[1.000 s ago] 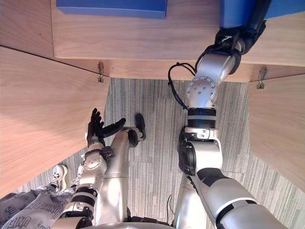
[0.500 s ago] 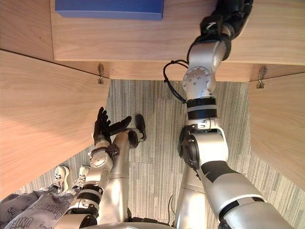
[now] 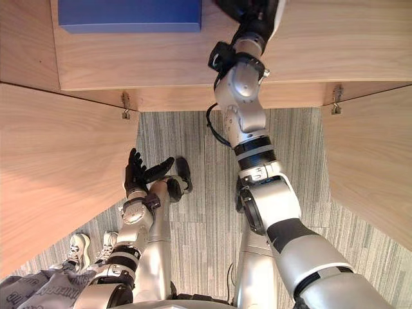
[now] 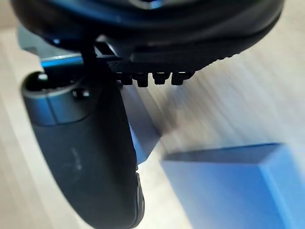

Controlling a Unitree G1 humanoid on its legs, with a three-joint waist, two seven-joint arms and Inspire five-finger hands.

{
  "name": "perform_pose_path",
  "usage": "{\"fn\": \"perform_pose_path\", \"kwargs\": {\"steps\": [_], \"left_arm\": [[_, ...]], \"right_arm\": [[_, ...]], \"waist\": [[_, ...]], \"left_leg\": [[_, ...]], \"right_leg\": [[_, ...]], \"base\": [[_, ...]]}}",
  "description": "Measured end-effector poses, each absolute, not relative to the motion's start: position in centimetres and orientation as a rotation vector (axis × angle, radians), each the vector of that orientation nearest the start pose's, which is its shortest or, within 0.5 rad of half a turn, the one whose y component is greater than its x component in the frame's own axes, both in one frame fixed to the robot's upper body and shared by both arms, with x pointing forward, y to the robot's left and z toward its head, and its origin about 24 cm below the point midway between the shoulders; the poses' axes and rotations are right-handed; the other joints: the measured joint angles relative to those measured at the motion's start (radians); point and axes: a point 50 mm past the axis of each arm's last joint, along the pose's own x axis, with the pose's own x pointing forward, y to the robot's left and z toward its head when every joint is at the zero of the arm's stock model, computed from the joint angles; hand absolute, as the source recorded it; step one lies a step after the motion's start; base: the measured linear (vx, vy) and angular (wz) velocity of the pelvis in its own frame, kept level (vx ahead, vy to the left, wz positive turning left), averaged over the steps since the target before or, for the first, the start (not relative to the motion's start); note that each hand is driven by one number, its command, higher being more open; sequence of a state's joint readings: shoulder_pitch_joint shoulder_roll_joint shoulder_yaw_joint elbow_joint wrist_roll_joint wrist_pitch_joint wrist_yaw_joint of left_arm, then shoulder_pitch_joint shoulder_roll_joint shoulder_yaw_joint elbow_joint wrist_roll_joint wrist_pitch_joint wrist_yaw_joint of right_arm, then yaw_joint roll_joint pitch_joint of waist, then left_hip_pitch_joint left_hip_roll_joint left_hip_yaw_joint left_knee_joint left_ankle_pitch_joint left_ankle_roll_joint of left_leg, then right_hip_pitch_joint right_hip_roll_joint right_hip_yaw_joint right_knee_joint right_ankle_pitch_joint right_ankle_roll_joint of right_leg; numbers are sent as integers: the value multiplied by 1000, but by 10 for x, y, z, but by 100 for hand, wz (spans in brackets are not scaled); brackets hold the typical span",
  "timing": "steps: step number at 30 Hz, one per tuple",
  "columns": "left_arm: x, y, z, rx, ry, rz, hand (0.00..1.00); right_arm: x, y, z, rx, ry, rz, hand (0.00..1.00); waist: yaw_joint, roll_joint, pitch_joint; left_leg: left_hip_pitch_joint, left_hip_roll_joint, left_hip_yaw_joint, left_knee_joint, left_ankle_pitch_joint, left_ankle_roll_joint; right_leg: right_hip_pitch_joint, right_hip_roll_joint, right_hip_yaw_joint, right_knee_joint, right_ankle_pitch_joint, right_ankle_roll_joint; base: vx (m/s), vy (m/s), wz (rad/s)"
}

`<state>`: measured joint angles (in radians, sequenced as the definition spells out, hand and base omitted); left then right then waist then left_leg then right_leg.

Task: Walk over to the cabinet, pick up the folder, carry it to the office cabinet, place the folder inside the office cabinet, then close the office cabinet door

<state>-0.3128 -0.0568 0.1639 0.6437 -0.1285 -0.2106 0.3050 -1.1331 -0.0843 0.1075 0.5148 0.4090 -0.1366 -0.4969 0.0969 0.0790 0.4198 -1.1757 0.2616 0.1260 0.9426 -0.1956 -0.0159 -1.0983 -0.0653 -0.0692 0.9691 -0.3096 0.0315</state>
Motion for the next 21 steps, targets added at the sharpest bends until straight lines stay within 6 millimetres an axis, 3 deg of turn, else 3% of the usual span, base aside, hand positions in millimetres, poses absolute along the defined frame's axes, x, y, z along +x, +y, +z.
{"fn": "perform_pose_path", "kwargs": {"steps": [4, 9, 10, 15, 21], "left_arm": [[293, 162, -10, -190, 170, 389, 100], [292, 166, -14, -165, 188, 372, 100], [292, 168, -16, -158, 197, 374, 100], [291, 170, -17, -140, 203, 369, 100], [291, 174, -16, -140, 203, 371, 100]], "right_arm": [[371, -72, 283, 184, -616, 4, 100], [367, -70, 280, -178, -693, -26, 100], [363, -67, 282, -318, -731, -47, 0], [355, -60, 285, -641, -829, -75, 0], [352, -48, 263, -819, -799, 26, 0]], "waist": [[-7, -2, -1], [-20, -11, 2], [-25, -13, 2], [-30, -17, 2], [-31, -42, 5]], "left_leg": [[1, 2, 3, -8, 0, 0], [27, 2, 10, -25, 0, 0], [33, 2, 13, -32, 0, 0], [38, 3, 19, -42, 0, 0], [53, 3, 22, -58, 0, 0]], "right_leg": [[4, 3, 1, -16, 6, 3], [29, 3, 3, -38, 12, 7], [35, 4, 4, -48, 16, 8], [38, 6, 7, -62, 19, 10], [55, 6, 3, -79, 19, 10]], "base": [[5, 12, -2], [-1, 3, -1], [-4, 13, -4], [-1, 4, -1], [0, 0, 0]]}}
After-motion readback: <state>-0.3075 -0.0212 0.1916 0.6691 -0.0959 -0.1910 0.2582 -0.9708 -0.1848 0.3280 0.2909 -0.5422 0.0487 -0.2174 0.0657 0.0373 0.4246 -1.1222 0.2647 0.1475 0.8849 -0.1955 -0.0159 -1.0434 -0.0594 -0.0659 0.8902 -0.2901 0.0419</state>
